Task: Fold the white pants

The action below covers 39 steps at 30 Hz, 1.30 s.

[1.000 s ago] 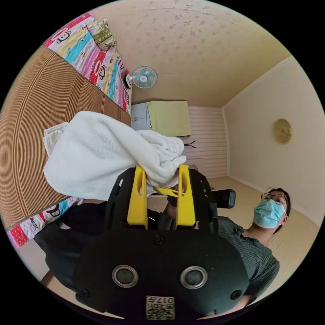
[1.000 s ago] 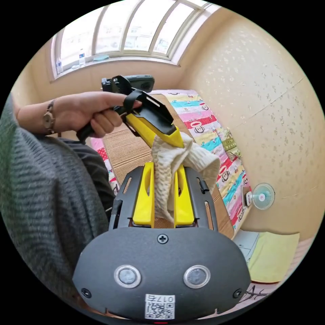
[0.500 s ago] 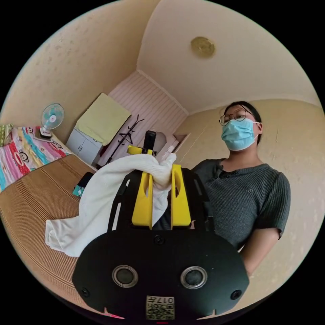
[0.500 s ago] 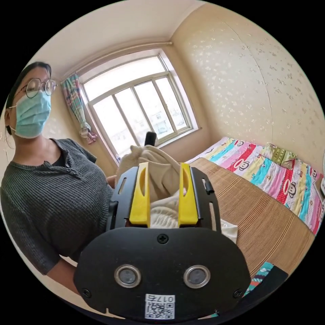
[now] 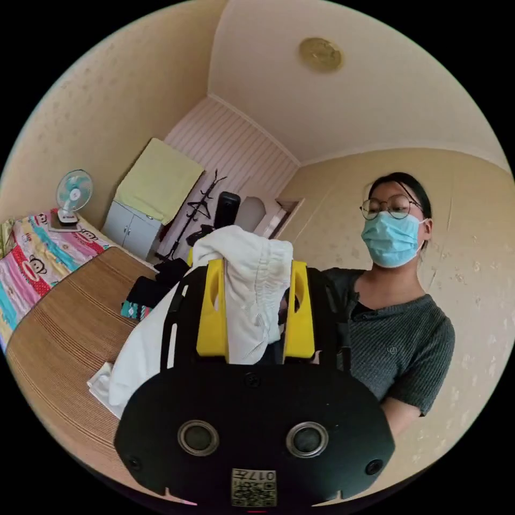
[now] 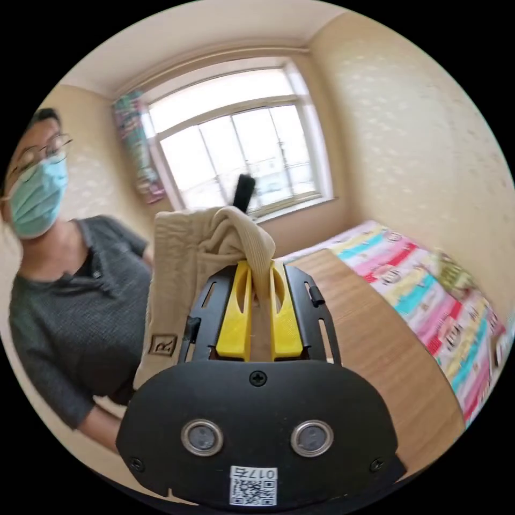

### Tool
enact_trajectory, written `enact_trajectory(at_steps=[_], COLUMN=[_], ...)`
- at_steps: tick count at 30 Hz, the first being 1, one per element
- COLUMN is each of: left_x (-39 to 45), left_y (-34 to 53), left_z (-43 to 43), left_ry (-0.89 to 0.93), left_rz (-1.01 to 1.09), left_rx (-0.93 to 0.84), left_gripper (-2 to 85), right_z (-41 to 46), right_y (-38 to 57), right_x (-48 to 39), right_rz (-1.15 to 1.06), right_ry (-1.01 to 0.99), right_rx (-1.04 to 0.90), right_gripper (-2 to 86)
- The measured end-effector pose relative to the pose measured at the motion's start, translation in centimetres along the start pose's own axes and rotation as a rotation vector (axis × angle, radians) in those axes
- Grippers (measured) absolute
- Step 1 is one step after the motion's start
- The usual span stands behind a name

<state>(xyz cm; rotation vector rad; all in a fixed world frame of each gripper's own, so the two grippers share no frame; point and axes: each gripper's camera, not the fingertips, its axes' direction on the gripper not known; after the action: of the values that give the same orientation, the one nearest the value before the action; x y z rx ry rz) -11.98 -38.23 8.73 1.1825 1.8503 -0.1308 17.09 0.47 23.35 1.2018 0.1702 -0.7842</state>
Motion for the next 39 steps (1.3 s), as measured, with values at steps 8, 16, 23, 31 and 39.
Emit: enact_trajectory(at_steps=[8, 16, 23, 31, 39], left_x=[4.8, 6.0, 10.2, 16.2, 23.4], left_y=[4.9, 1.3, -7.2, -20.6, -25.5], left_z=[4.7, 15.8, 15.5, 3.8, -19.3], left_ry=[-0.386, -0.453, -0.603, -0.199, -0.491], left_rz=[-0.165, -0.159, 0.010, 0.238, 0.161], left_rx=[-0.011, -0.223, -0.132, 0.040, 0.180], left_gripper=[19.8, 24.8, 6.6, 4.9, 5.1], right_z=[-14.1, -21.7, -29.2, -39.1, -27.7], right_y=[0.7, -2.2, -1.1, 0.3, -26.9], right_x=[-6.4, -17.3, -23.2, -19.4, -7.6], right_rz=[0.184, 0.118, 0.185, 0.051, -0.276], right_ry=[0.620, 0.987, 1.103, 0.798, -0.035], right_rx=[0.245, 0.420, 0.594, 0.967, 0.486], right_gripper=[3.1, 3.0, 3.8, 5.0, 7.1])
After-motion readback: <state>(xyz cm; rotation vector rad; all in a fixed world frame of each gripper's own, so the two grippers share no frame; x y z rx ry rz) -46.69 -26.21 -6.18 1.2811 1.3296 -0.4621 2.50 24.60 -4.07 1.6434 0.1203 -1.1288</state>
